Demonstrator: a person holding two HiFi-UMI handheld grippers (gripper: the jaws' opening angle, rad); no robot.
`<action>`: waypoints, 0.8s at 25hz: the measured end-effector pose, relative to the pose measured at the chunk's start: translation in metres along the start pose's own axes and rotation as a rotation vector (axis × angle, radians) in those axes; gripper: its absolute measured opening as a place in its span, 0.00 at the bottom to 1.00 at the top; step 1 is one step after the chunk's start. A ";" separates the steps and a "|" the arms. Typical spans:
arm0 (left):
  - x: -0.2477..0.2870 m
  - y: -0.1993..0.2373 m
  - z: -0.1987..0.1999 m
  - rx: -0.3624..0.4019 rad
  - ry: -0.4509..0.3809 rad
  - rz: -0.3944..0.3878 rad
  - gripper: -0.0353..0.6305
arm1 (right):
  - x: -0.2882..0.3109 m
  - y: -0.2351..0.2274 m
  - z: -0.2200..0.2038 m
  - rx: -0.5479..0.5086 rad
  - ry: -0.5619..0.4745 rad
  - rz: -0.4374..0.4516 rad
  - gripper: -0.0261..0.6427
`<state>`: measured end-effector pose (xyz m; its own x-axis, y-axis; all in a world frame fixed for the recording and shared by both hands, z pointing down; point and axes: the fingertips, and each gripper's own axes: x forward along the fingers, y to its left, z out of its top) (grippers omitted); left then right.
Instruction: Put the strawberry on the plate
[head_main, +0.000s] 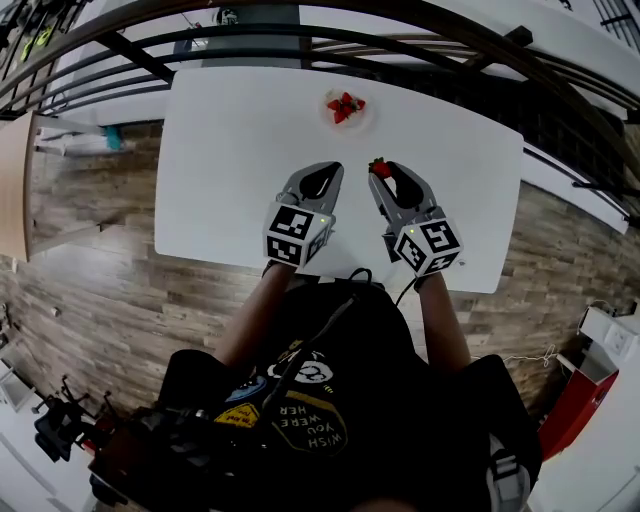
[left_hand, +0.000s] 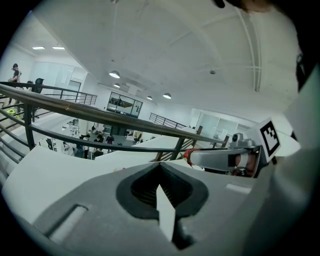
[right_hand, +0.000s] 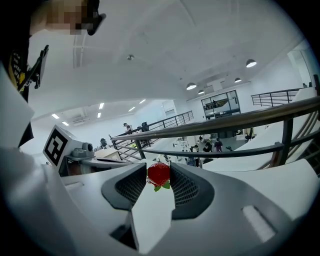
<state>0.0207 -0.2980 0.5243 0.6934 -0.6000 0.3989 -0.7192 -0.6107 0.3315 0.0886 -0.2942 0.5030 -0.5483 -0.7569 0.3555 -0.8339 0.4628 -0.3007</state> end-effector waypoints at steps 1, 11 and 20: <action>0.003 0.003 0.000 -0.002 0.003 0.005 0.05 | 0.004 -0.004 -0.001 0.003 0.005 0.000 0.26; 0.034 0.025 -0.001 -0.048 0.017 0.015 0.05 | 0.034 -0.032 -0.011 0.012 0.042 0.004 0.26; 0.057 0.044 -0.012 -0.081 0.061 0.043 0.05 | 0.055 -0.048 -0.016 0.014 0.075 0.008 0.26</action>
<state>0.0282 -0.3526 0.5721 0.6599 -0.5907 0.4643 -0.7509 -0.5400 0.3802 0.0970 -0.3509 0.5507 -0.5586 -0.7164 0.4180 -0.8288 0.4618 -0.3160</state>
